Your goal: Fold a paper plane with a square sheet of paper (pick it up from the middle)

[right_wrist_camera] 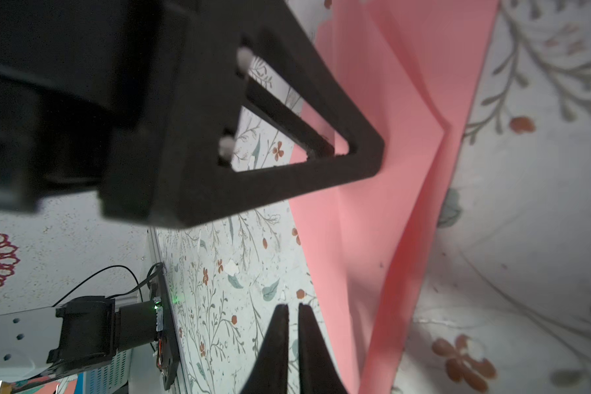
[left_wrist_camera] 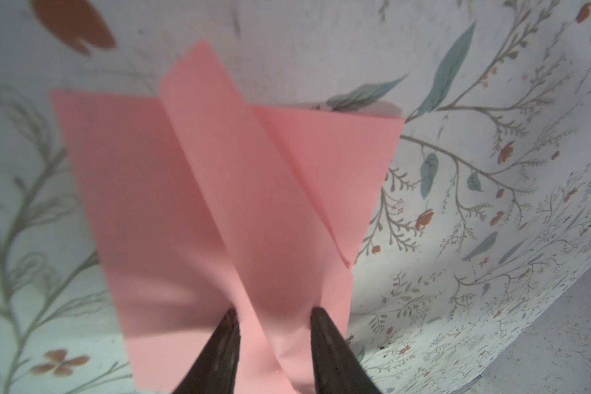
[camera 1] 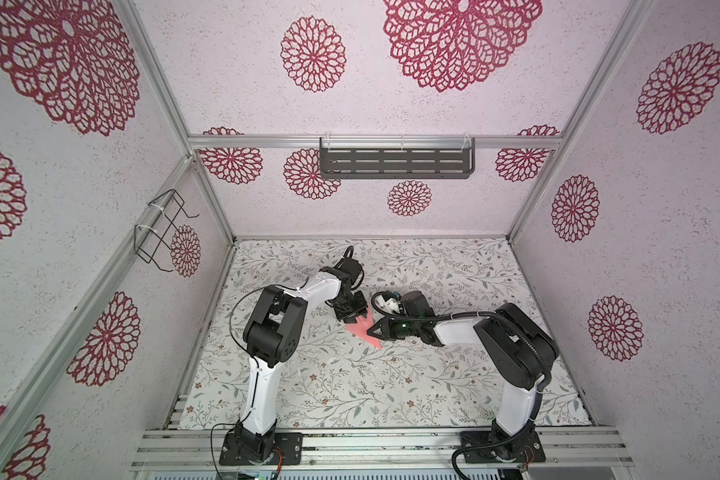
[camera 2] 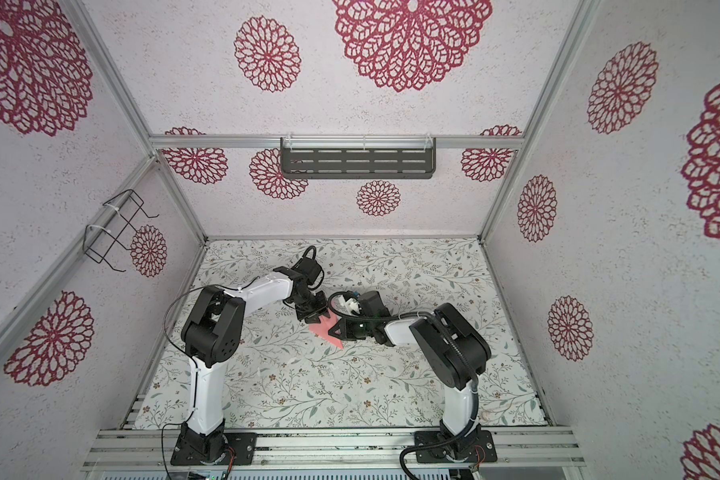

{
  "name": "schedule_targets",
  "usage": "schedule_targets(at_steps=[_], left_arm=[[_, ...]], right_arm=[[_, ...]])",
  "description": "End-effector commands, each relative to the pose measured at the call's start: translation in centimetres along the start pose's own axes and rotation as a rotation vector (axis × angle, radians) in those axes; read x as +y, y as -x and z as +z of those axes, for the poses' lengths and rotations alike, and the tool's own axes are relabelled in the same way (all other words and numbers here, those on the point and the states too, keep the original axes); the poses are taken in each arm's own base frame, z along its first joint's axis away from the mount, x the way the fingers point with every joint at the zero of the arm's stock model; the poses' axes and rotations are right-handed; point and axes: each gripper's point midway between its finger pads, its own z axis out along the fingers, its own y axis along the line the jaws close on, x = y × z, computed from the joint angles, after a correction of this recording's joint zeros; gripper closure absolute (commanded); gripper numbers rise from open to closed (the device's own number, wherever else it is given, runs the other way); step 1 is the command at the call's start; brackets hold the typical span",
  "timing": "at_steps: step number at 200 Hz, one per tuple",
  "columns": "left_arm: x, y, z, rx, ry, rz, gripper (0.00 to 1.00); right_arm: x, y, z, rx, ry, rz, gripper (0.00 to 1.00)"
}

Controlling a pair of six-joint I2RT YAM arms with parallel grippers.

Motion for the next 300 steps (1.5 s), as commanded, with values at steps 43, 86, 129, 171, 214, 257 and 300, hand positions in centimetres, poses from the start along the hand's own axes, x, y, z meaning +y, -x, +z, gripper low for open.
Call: schedule_targets(at_steps=[43,86,129,171,214,257,300], left_arm=[[11.9,-4.6,8.0,0.178,0.407,-0.084,0.62],[11.9,-4.6,8.1,0.18,0.406,-0.084,0.62],[11.9,-4.6,8.1,0.181,0.406,-0.085,0.62],[11.9,-4.6,8.1,0.18,0.405,-0.085,0.62],[11.9,-4.6,8.2,0.184,0.397,-0.085,0.65],[12.0,-4.9,8.5,0.204,0.39,-0.092,0.65],[12.3,-5.2,8.9,0.218,0.379,-0.11,0.66]], right_arm=[[-0.6,1.2,-0.1,-0.026,0.003,0.018,0.88],[-1.2,0.9,0.1,-0.015,0.003,0.032,0.88],[-1.6,0.8,0.2,-0.01,-0.008,0.039,0.88],[-1.3,1.1,-0.2,-0.018,-0.013,0.025,0.88],[0.6,2.6,-2.3,-0.087,-0.008,-0.064,0.82],[-1.2,2.0,-2.8,-0.102,-0.107,-0.094,0.69],[-1.8,0.7,-1.4,-0.019,-0.13,-0.123,0.68]])
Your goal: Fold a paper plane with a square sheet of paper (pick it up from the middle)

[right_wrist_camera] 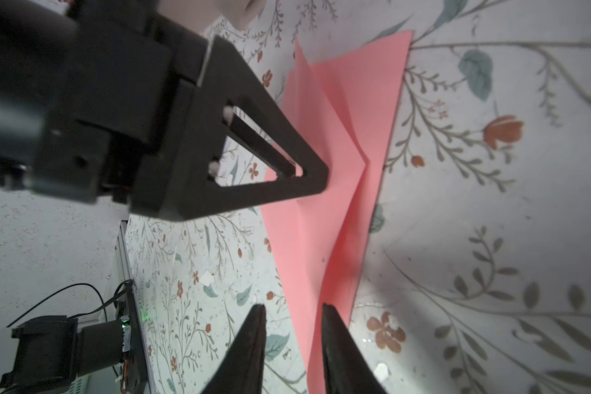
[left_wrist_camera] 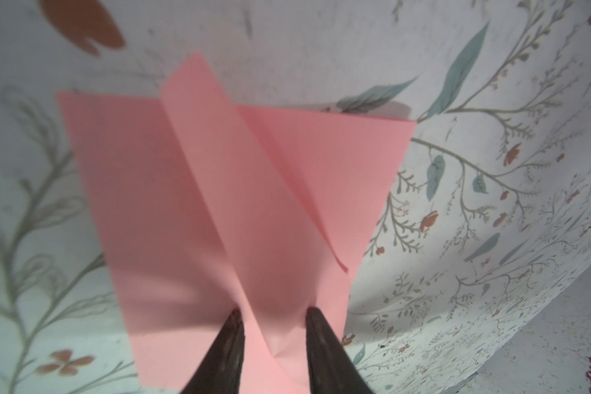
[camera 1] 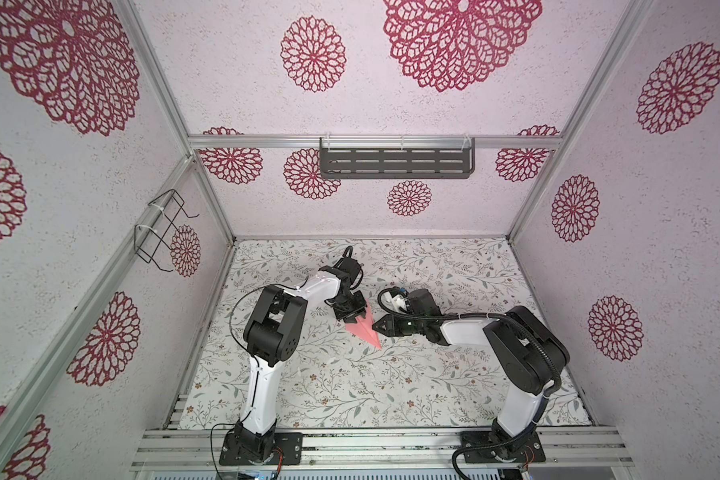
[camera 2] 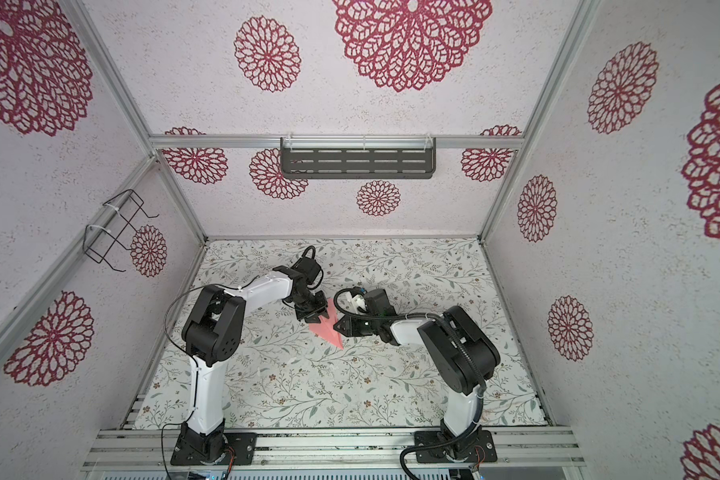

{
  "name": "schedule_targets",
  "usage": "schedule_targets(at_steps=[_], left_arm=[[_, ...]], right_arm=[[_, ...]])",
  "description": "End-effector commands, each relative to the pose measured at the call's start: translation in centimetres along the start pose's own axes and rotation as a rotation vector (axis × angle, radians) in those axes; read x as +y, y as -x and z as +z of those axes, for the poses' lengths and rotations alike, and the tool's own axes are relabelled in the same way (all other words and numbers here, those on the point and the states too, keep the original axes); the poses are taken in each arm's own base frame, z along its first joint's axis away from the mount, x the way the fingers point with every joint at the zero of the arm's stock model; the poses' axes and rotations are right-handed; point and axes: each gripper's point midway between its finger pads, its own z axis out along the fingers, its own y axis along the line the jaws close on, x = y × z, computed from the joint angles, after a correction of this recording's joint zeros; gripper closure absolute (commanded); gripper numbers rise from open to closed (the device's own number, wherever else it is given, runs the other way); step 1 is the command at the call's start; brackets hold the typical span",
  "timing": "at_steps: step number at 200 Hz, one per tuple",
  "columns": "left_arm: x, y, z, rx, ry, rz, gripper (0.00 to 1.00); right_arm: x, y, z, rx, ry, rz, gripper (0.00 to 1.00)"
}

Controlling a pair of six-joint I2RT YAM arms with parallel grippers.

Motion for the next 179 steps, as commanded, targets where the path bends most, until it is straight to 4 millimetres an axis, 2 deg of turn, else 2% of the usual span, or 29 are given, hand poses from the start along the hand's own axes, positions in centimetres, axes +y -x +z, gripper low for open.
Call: schedule_targets(at_steps=[1,40,112,144,179], left_arm=[[12.2,-4.8,8.8,0.193,0.385,-0.1,0.66],[12.4,-4.9,9.1,0.205,0.374,-0.11,0.65],[12.6,-4.9,9.5,0.221,0.357,-0.126,0.66],[12.4,-4.6,9.3,0.212,0.347,-0.123,0.66],[12.3,-4.6,9.3,0.213,0.342,-0.121,0.66]], right_arm=[[-0.4,-0.7,0.8,0.048,-0.031,-0.049,0.68],[-0.3,-1.5,1.6,0.095,-0.024,-0.078,0.72],[-1.5,-2.0,2.2,0.137,-0.06,-0.107,0.81],[-1.9,-2.2,2.2,0.142,-0.013,-0.067,0.91],[-1.7,-2.4,2.4,0.153,0.053,-0.028,0.94]])
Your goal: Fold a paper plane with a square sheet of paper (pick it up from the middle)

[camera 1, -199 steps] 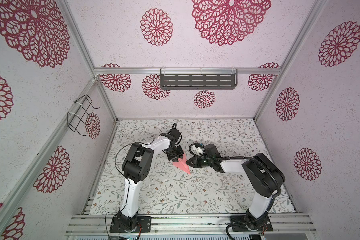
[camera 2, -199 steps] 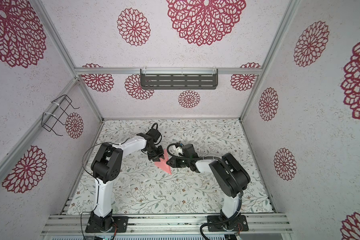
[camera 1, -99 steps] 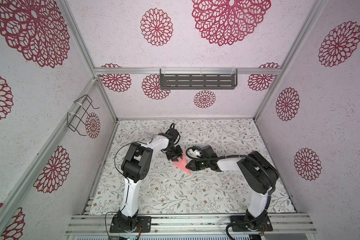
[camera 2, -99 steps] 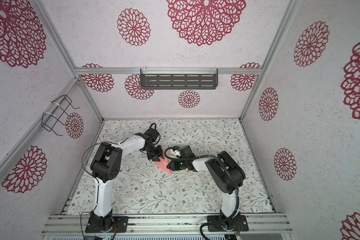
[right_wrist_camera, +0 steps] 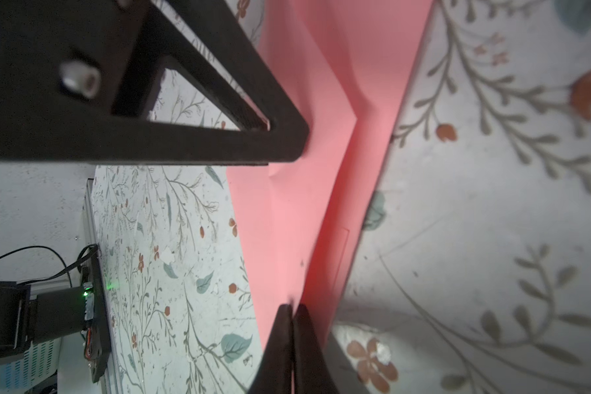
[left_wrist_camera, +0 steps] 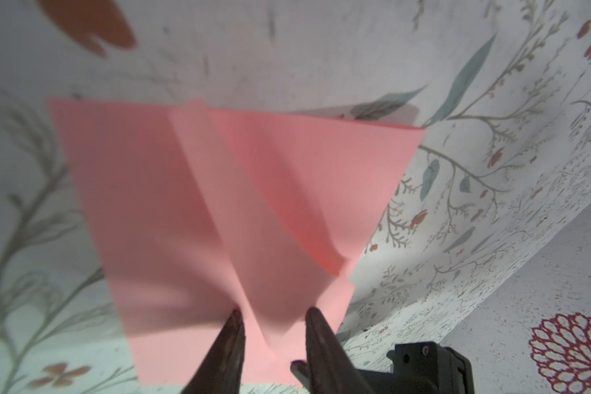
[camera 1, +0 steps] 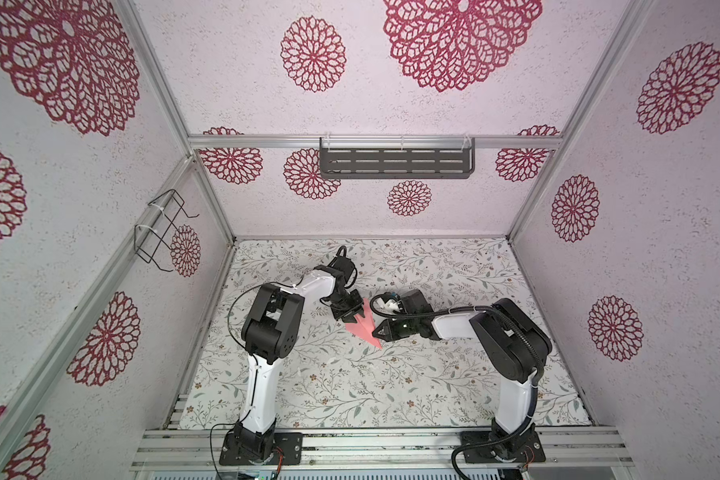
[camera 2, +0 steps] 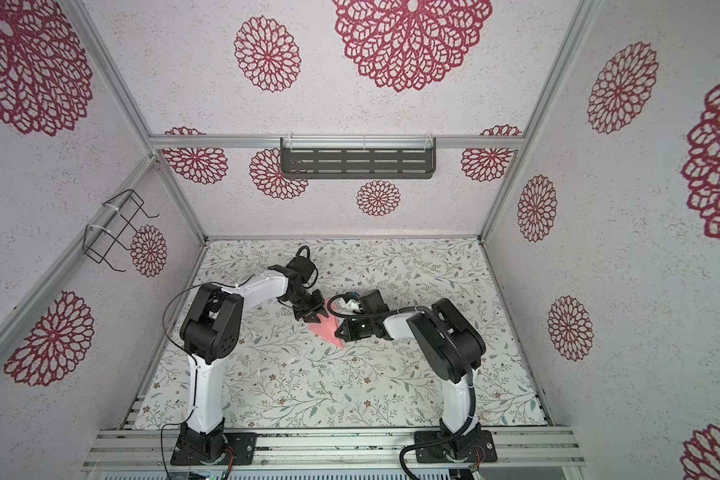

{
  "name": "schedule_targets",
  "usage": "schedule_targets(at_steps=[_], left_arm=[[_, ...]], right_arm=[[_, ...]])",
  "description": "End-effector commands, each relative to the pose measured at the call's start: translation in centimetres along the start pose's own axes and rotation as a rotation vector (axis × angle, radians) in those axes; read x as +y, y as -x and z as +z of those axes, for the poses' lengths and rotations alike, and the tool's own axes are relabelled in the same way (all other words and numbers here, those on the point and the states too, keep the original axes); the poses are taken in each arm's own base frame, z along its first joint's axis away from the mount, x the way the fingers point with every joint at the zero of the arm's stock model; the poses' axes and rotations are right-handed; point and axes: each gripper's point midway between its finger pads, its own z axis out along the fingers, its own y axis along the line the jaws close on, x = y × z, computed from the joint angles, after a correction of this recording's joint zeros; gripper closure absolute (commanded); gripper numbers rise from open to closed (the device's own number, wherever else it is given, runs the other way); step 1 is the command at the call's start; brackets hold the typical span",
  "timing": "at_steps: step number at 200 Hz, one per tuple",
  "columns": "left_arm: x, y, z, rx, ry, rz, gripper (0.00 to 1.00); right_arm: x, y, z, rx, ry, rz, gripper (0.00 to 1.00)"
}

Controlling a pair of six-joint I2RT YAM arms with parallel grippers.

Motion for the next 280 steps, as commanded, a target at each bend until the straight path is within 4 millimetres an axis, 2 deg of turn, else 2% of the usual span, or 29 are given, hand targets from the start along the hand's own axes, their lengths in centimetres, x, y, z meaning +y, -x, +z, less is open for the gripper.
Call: schedule_targets(at_steps=[1,39,65,84,119,129,144,179,229,280], left_arm=[[13.2,-3.9,8.7,0.146,0.412,-0.104,0.66],[12.9,-3.7,8.7,0.145,0.401,-0.096,0.65],[11.6,-2.9,8.0,0.116,0.366,-0.052,0.65],[9.2,-1.7,6.7,0.065,0.293,0.004,0.64],[3.0,0.1,3.3,-0.031,0.087,0.11,0.57],[1.7,0.2,2.7,-0.045,0.029,0.125,0.56],[0.9,0.0,2.3,-0.056,-0.015,0.135,0.55],[2.2,-0.2,2.3,-0.061,0.033,0.126,0.59],[4.6,-0.1,3.3,-0.042,0.166,0.086,0.64],[8.6,-0.6,4.5,0.002,0.365,0.031,0.66]], right_arm=[[-0.3,-0.8,0.3,0.027,0.039,0.038,0.94],[-0.7,-0.5,-0.1,0.009,0.074,0.091,0.96],[-0.5,-0.3,-0.3,0.007,0.114,0.128,0.98],[-0.6,-0.3,-0.4,0.001,0.144,0.169,1.0],[-0.7,-0.2,-0.6,-0.008,0.173,0.213,1.0],[-0.8,-0.2,-0.6,-0.007,0.171,0.221,1.0],[-1.0,-0.3,-0.5,-0.004,0.168,0.232,1.0],[-1.4,-0.6,-0.3,0.01,0.155,0.247,1.0],[-1.8,-0.9,-0.1,0.025,0.137,0.268,1.0],[-2.1,-1.0,0.0,0.036,0.12,0.278,0.99]])
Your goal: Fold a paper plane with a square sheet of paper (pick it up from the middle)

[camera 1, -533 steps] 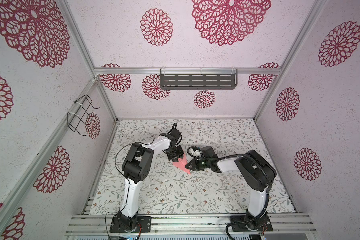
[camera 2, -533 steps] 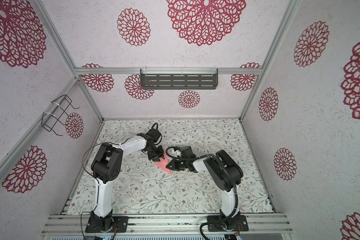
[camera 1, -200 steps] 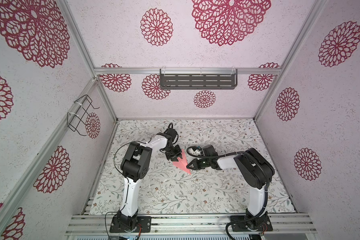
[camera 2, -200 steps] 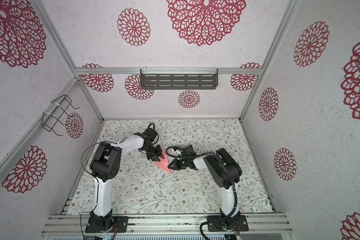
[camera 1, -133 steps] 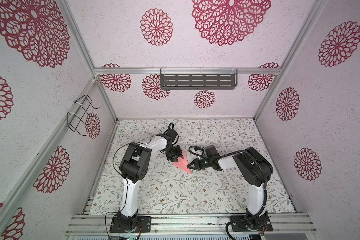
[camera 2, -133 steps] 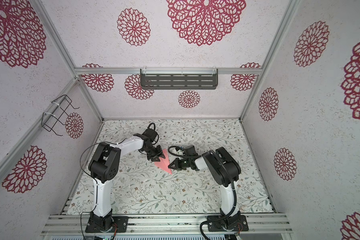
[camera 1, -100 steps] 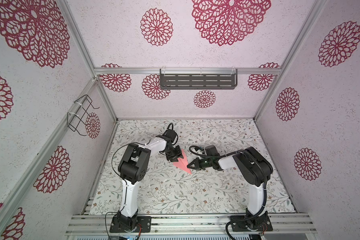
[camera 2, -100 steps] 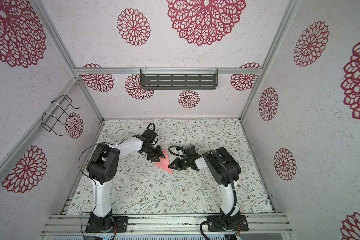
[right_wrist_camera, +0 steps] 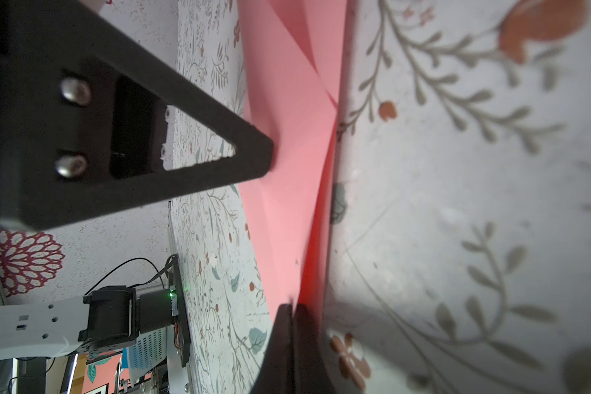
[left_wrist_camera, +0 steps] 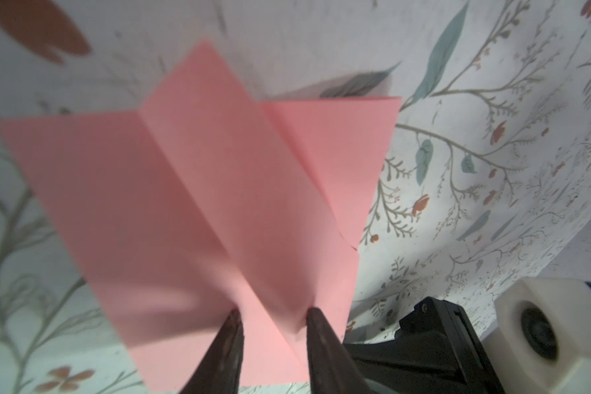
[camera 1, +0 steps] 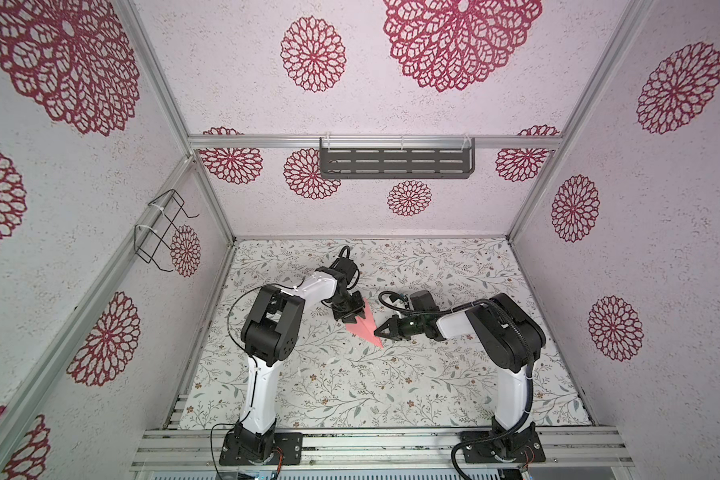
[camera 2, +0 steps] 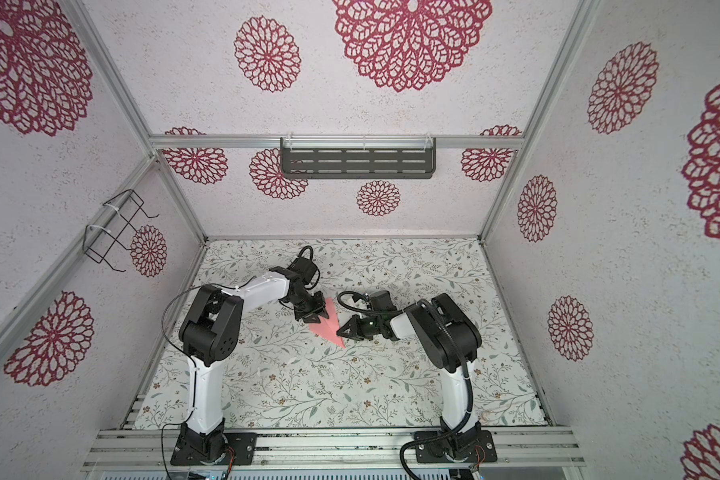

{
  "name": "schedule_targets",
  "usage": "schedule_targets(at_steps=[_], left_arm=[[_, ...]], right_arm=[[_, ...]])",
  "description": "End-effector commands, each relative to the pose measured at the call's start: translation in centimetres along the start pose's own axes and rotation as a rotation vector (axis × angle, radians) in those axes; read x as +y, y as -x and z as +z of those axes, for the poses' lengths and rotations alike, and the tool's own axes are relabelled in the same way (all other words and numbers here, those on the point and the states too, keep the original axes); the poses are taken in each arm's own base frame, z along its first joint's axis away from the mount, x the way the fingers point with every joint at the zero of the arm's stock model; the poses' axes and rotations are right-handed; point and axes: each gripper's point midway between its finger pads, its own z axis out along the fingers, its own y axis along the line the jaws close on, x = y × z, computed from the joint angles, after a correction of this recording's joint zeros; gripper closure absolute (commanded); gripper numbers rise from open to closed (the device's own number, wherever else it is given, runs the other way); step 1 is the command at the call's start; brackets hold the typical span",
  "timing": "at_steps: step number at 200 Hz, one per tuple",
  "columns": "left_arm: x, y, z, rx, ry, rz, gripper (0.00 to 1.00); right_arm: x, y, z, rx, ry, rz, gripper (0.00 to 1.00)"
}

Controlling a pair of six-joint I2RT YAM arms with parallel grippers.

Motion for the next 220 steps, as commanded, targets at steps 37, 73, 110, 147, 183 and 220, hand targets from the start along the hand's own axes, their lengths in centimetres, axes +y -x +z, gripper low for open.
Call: schedule_targets(at_steps=[37,73,110,147,183,220], left_arm=[[10.3,-2.5,6.2,0.097,0.395,-0.086,0.67],[11.1,-2.8,6.9,0.118,0.425,-0.09,0.67],[12.0,-3.1,7.4,0.138,0.458,-0.102,0.67],[12.6,-3.5,7.9,0.16,0.487,-0.113,0.67],[13.2,-3.7,8.5,0.185,0.515,-0.123,0.67],[13.6,-4.0,9.0,0.205,0.534,-0.134,0.67]], right_arm=[[-1.9,-0.9,0.1,0.037,-0.061,0.069,0.97],[-1.9,-0.8,0.1,0.037,-0.067,0.076,0.95],[-1.1,-0.3,-0.3,0.02,-0.065,0.063,0.88],[1.9,1.4,-2.1,-0.053,-0.028,0.011,0.78],[4.1,1.9,-3.5,-0.09,-0.018,-0.05,0.76],[4.6,1.2,-2.6,-0.049,-0.051,-0.109,0.8]])
